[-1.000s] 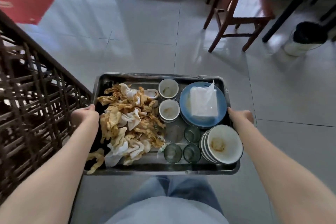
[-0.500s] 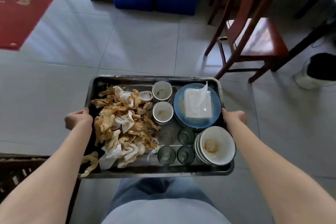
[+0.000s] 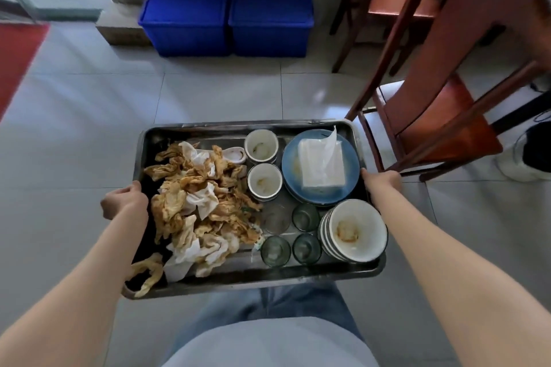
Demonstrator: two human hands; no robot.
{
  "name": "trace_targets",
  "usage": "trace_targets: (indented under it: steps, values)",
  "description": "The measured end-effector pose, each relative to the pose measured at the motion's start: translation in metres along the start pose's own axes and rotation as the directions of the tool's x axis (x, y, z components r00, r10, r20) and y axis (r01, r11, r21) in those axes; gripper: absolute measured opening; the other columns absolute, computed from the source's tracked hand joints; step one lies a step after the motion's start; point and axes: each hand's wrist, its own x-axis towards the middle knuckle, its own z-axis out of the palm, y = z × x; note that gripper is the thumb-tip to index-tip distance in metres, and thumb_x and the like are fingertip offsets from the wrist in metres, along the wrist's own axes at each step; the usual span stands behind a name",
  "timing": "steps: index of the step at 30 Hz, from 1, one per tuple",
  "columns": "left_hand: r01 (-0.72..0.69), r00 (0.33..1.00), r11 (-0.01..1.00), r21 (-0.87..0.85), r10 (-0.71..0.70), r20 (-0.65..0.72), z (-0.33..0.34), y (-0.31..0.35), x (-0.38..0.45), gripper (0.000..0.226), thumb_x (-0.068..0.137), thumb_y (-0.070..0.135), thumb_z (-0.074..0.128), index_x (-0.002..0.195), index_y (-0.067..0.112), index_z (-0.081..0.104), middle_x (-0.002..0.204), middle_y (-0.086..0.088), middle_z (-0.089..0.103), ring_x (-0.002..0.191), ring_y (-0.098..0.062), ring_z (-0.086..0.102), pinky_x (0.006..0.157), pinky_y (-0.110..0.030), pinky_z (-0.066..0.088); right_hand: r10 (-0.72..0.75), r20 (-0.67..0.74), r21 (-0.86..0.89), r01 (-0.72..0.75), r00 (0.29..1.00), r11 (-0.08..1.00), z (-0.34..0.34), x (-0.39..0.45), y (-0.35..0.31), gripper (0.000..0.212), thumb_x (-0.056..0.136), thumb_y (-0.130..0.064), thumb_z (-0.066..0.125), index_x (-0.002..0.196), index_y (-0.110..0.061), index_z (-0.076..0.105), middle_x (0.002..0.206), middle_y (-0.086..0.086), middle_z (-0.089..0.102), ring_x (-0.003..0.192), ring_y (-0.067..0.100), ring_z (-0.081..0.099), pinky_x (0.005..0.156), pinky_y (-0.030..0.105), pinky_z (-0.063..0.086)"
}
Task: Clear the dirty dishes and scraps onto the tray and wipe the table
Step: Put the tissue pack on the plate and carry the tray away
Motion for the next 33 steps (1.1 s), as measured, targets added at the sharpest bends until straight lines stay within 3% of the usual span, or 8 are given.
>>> trace_targets:
  steps: [8, 22, 27, 33]
  values:
    - [-0.028, 0.999, 1.0, -0.013, 0.028, 0.036, 0.148, 0.165, 0.053, 0.026, 0.084, 0.027, 0.069, 0.1, 0.007, 0.07, 0.102, -0.015, 0.069, 0.092, -0.03, 0.065, 0.085, -0.029, 0.049, 0.033, -0.039, 0.016, -0.032, 0.999, 0.999, 0.068, 0.11, -0.166, 0.069, 0.079, -0.032, 0.073, 0.127, 0.009, 0.047, 0.13, 0.024, 0.053, 0.119, 0.036, 0.052, 0.094, 0.038, 0.043]
    - [0.053, 0.999, 0.999, -0.003, -0.053, -0.006, 0.37, 0.385, 0.097, 0.03, 0.085, 0.028, 0.067, 0.104, 0.005, 0.068, 0.105, -0.016, 0.067, 0.096, -0.03, 0.064, 0.084, -0.03, 0.048, 0.032, -0.018, -0.11, -0.034, 0.999, 0.993, 0.146, 0.297, -0.441, 0.062, 0.08, -0.039, 0.07, 0.117, 0.008, 0.053, 0.117, 0.021, 0.059, 0.108, 0.035, 0.057, 0.09, 0.04, 0.048]
    - [0.041, 0.999, 0.999, -0.004, -0.041, 0.03, 0.441, 0.471, 0.134, 0.027, 0.086, 0.026, 0.065, 0.103, 0.006, 0.069, 0.104, -0.017, 0.068, 0.094, -0.029, 0.064, 0.079, -0.024, 0.045, 0.077, -0.057, -0.044, -0.08, 0.995, 0.996, 0.187, 0.342, -0.53, 0.06, 0.076, -0.033, 0.076, 0.113, 0.009, 0.054, 0.114, 0.023, 0.06, 0.103, 0.036, 0.059, 0.084, 0.04, 0.05]
    - [-0.087, 0.996, 0.991, 0.099, 0.083, 0.045, 0.521, 0.573, 0.174, 0.029, 0.086, 0.028, 0.062, 0.099, 0.003, 0.071, 0.1, -0.019, 0.068, 0.096, -0.033, 0.063, 0.089, -0.029, 0.045, 0.107, -0.083, -0.032, -0.11, 0.991, 0.993, 0.229, 0.398, -0.625, 0.063, 0.076, -0.033, 0.076, 0.114, 0.012, 0.054, 0.116, 0.024, 0.06, 0.108, 0.036, 0.058, 0.091, 0.041, 0.049]
